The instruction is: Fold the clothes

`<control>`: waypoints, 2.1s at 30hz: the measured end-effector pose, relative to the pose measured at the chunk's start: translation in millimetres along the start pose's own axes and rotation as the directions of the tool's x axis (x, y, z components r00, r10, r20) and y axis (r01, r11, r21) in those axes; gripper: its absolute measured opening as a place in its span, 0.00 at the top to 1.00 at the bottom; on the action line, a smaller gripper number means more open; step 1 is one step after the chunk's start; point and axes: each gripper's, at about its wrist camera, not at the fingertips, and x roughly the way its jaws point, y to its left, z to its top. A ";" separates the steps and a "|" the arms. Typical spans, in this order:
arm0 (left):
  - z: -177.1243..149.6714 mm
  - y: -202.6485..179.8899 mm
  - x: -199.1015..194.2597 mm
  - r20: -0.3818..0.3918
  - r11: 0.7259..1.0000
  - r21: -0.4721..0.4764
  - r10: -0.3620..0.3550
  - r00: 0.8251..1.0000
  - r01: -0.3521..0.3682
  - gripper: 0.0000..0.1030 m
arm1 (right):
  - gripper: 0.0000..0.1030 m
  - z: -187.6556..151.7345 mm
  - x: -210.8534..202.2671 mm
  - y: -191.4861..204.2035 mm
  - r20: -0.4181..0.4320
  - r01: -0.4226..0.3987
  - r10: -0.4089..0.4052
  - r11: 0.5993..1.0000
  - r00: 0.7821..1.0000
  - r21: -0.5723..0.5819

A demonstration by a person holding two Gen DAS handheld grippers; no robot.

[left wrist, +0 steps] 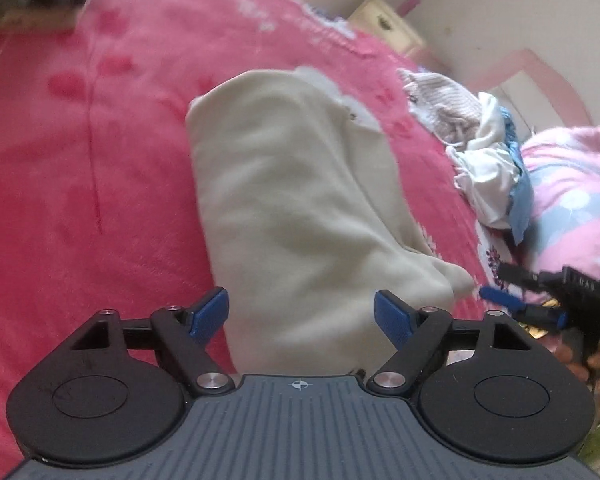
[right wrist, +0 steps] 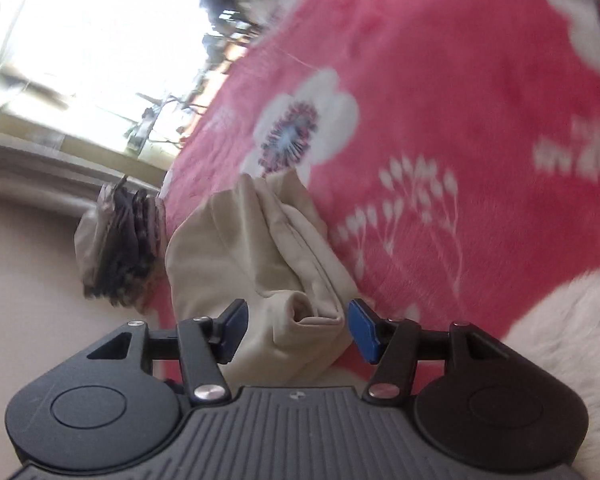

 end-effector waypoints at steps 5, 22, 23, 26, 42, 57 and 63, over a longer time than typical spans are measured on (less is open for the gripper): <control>-13.0 -23.1 10.8 0.047 0.984 0.167 0.054 0.997 -0.061 0.40 | 0.54 -10.0 8.5 41.0 0.044 0.090 -0.080 0.941 0.996 -0.327; -41.9 -22.0 9.7 0.123 0.939 0.329 0.061 0.991 -0.099 0.36 | 0.60 6.7 42.7 43.7 -0.021 0.104 -0.122 0.917 0.992 -0.384; -42.3 -22.9 10.0 0.123 0.937 0.335 0.061 0.990 -0.100 0.36 | 0.60 13.8 47.2 42.3 -0.034 0.083 -0.101 0.930 0.994 -0.357; -42.8 -24.3 10.9 0.124 0.933 0.346 0.059 0.990 -0.099 0.34 | 0.60 26.7 77.3 36.7 -0.087 0.085 -0.119 0.943 0.989 -0.322; -45.4 -33.4 16.7 0.135 0.908 0.408 0.045 0.990 -0.096 0.33 | 0.95 24.0 50.1 46.6 0.005 0.095 -0.099 0.932 0.995 -0.349; -53.3 -70.9 33.1 0.162 0.793 0.574 0.137 0.977 -0.206 0.33 | 0.95 -20.7 85.7 57.9 0.146 0.343 -0.351 0.607 0.925 -0.717; -58.0 -67.5 39.8 0.159 0.791 0.574 0.143 0.977 -0.209 0.31 | 0.90 9.4 33.3 51.1 0.145 0.309 -0.277 0.753 0.950 -0.580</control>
